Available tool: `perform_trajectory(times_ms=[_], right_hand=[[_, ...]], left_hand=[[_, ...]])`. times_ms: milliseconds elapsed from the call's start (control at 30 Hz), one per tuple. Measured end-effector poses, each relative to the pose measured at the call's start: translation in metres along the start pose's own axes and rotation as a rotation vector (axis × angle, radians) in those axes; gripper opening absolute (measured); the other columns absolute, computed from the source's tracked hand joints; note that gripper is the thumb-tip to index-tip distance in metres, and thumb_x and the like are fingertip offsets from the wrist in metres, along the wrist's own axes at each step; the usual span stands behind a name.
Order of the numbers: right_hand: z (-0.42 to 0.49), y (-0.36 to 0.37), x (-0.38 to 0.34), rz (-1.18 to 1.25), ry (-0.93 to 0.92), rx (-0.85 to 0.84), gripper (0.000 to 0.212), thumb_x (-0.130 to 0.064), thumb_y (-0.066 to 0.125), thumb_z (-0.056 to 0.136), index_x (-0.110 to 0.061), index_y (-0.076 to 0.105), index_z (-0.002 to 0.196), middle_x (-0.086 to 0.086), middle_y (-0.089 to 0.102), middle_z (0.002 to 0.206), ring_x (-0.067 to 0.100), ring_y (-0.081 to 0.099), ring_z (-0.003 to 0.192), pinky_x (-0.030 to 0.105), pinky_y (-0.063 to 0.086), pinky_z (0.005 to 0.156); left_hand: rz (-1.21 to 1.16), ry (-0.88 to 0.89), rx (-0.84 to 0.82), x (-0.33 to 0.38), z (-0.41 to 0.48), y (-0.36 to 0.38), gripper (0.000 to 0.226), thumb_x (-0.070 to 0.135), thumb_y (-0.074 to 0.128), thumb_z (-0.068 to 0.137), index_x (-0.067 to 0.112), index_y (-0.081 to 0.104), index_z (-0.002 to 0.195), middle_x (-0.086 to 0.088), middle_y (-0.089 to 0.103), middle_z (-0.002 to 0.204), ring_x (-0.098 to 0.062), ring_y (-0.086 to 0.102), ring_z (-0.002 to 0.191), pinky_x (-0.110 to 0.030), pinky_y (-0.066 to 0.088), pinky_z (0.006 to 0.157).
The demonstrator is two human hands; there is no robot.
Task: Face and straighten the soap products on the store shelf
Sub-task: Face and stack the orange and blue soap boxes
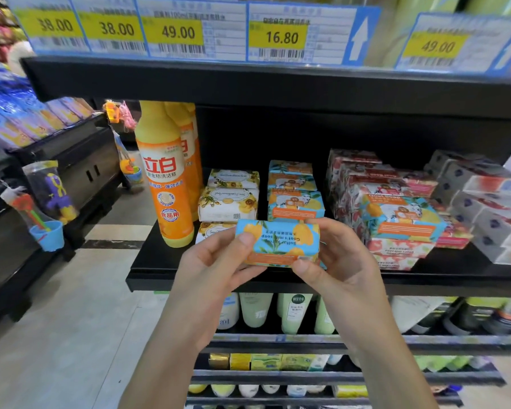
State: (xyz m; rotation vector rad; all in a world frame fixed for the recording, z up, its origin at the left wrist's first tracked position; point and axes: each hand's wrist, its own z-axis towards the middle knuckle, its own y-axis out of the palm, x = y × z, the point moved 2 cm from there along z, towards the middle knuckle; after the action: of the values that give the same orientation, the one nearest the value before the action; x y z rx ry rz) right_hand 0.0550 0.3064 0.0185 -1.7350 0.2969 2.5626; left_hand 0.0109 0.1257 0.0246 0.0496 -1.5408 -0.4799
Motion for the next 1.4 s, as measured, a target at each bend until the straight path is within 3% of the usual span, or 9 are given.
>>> perform_trajectory(times_ms=[67, 167, 300, 433, 667, 800, 967, 1133, 1400], right_hand=[[0.002, -0.001, 0.000, 0.006, 0.008, -0.025, 0.048, -0.022, 0.086, 0.081, -0.025, 0.066, 0.124, 0.002, 0.069, 0.127, 0.021, 0.063, 0.123, 0.036, 0.056, 0.095], [0.007, -0.003, -0.001, 0.018, 0.129, -0.066, 0.075, -0.055, 0.089, 0.068, -0.028, 0.062, 0.133, 0.000, 0.067, 0.132, 0.023, 0.063, 0.125, 0.036, 0.055, 0.098], [0.010, -0.004, -0.002, 0.012, 0.219, -0.056, 0.090, -0.068, 0.085, 0.064, -0.015, 0.062, 0.133, 0.008, 0.071, 0.126, 0.028, 0.070, 0.116, 0.039, 0.058, 0.097], [0.010, -0.007, -0.002, 0.017, 0.239, -0.041, 0.069, -0.050, 0.080, 0.072, -0.012, 0.066, 0.127, 0.009, 0.074, 0.120, 0.029, 0.072, 0.108, 0.035, 0.060, 0.092], [0.009, -0.007, 0.000, 0.066, 0.204, -0.021, 0.064, -0.039, 0.079, 0.072, -0.007, 0.067, 0.126, 0.011, 0.073, 0.123, 0.029, 0.069, 0.117, 0.038, 0.058, 0.097], [0.006, -0.008, 0.001, 0.055, 0.130, -0.018, 0.052, -0.033, 0.082, 0.068, -0.024, 0.072, 0.118, 0.006, 0.074, 0.122, 0.025, 0.068, 0.118, 0.039, 0.056, 0.101], [0.004, -0.011, -0.003, 0.024, 0.007, -0.065, 0.060, -0.021, 0.083, 0.072, -0.019, 0.064, 0.128, 0.007, 0.072, 0.125, 0.025, 0.067, 0.117, 0.034, 0.056, 0.095], [0.005, -0.012, -0.001, -0.038, -0.030, -0.130, 0.062, 0.002, 0.077, 0.076, -0.011, 0.057, 0.132, 0.007, 0.070, 0.127, 0.027, 0.065, 0.119, 0.036, 0.055, 0.097], [0.002, -0.011, -0.003, -0.176, -0.035, -0.169, 0.064, 0.000, 0.074, 0.079, -0.018, 0.053, 0.136, -0.001, 0.066, 0.132, 0.023, 0.060, 0.126, 0.043, 0.052, 0.103]], left_hand=[[-0.018, 0.023, 0.008, 0.000, 0.002, 0.001, 0.052, 0.033, 0.071, 0.081, 0.003, 0.066, 0.124, -0.013, 0.076, 0.113, -0.028, 0.073, 0.109, -0.037, 0.060, 0.091], [-0.036, 0.047, 0.012, 0.001, 0.001, 0.004, 0.048, 0.028, 0.075, 0.085, 0.003, 0.065, 0.125, -0.013, 0.076, 0.115, -0.028, 0.072, 0.110, -0.037, 0.060, 0.092], [-0.049, 0.068, 0.036, -0.001, 0.002, 0.007, 0.047, 0.028, 0.077, 0.086, 0.004, 0.065, 0.125, -0.011, 0.076, 0.114, -0.026, 0.072, 0.111, -0.037, 0.059, 0.093], [-0.064, 0.072, 0.036, -0.004, 0.003, 0.008, 0.048, 0.027, 0.079, 0.085, 0.005, 0.065, 0.126, -0.011, 0.076, 0.114, -0.025, 0.072, 0.112, -0.036, 0.059, 0.092], [-0.066, 0.073, 0.011, -0.009, 0.000, 0.008, 0.055, 0.028, 0.072, 0.080, 0.013, 0.063, 0.132, -0.008, 0.075, 0.117, -0.020, 0.070, 0.115, -0.028, 0.058, 0.092], [-0.088, 0.026, -0.007, -0.008, -0.004, 0.007, 0.060, 0.037, 0.073, 0.080, 0.011, 0.061, 0.133, -0.007, 0.075, 0.119, -0.020, 0.069, 0.117, -0.027, 0.056, 0.095], [-0.130, -0.035, -0.047, -0.006, -0.011, 0.005, 0.063, 0.048, 0.067, 0.080, 0.001, 0.066, 0.122, -0.016, 0.075, 0.117, -0.028, 0.072, 0.112, -0.038, 0.059, 0.093], [-0.166, -0.060, -0.023, -0.002, -0.012, 0.003, 0.048, 0.037, 0.070, 0.090, -0.001, 0.067, 0.120, -0.018, 0.075, 0.114, -0.030, 0.073, 0.107, -0.033, 0.062, 0.083], [-0.161, -0.053, -0.025, -0.005, -0.010, -0.001, 0.039, 0.024, 0.069, 0.094, 0.001, 0.067, 0.124, -0.016, 0.075, 0.116, -0.026, 0.073, 0.108, -0.028, 0.061, 0.081]])
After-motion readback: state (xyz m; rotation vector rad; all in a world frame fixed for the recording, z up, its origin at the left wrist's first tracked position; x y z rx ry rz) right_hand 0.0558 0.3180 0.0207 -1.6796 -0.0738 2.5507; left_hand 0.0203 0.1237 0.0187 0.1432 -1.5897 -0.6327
